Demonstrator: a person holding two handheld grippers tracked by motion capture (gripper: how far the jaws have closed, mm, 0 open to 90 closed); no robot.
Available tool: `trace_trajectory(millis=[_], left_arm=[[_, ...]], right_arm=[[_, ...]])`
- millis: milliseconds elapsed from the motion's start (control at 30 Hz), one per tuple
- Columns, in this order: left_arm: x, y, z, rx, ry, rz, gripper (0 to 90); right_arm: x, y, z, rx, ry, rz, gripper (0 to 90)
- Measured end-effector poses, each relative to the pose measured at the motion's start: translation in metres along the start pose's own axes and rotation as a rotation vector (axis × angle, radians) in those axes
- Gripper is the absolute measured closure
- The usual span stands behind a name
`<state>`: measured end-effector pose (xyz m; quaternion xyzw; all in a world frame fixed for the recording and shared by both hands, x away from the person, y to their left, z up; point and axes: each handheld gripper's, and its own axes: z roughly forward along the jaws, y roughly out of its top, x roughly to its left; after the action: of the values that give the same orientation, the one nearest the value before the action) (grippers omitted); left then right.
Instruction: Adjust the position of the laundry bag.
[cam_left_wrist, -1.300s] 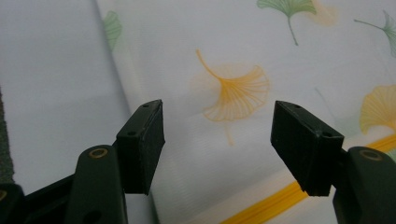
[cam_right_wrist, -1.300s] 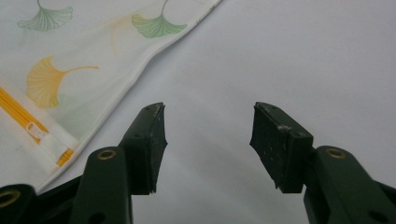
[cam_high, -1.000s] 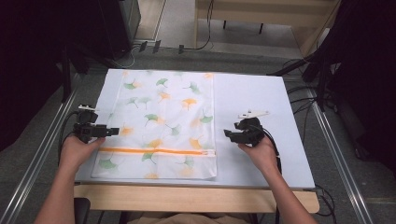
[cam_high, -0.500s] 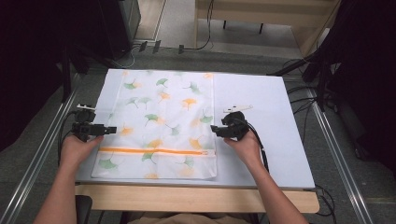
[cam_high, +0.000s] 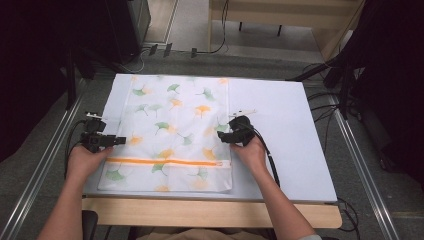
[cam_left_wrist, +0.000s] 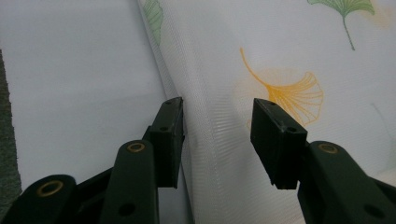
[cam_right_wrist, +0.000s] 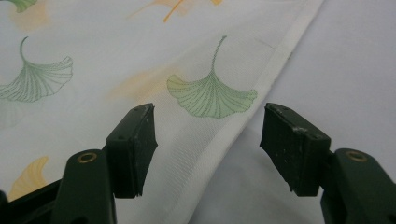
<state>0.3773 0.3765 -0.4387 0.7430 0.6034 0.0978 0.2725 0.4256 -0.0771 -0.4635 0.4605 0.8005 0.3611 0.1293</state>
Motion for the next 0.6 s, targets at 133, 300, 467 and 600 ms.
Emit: trace_trajectory(millis=[133,300,467,600], left_arm=[[-0.001,0.000,0.000,0.003,0.011,-0.002,62.8],[-0.001,0.000,0.001,0.008,-0.005,-0.020,69.2],[-0.004,0.001,0.002,0.012,-0.003,-0.013,75.3],[-0.003,0.001,0.002,0.013,0.002,-0.016,81.7]], right_arm=[[-0.001,-0.002,0.009,0.016,-0.003,0.047,39.6],[0.002,-0.001,0.011,0.012,-0.017,0.041,44.0],[0.005,-0.001,0.010,0.017,-0.014,0.046,58.2],[0.008,-0.001,0.011,0.020,-0.040,0.004,75.4]])
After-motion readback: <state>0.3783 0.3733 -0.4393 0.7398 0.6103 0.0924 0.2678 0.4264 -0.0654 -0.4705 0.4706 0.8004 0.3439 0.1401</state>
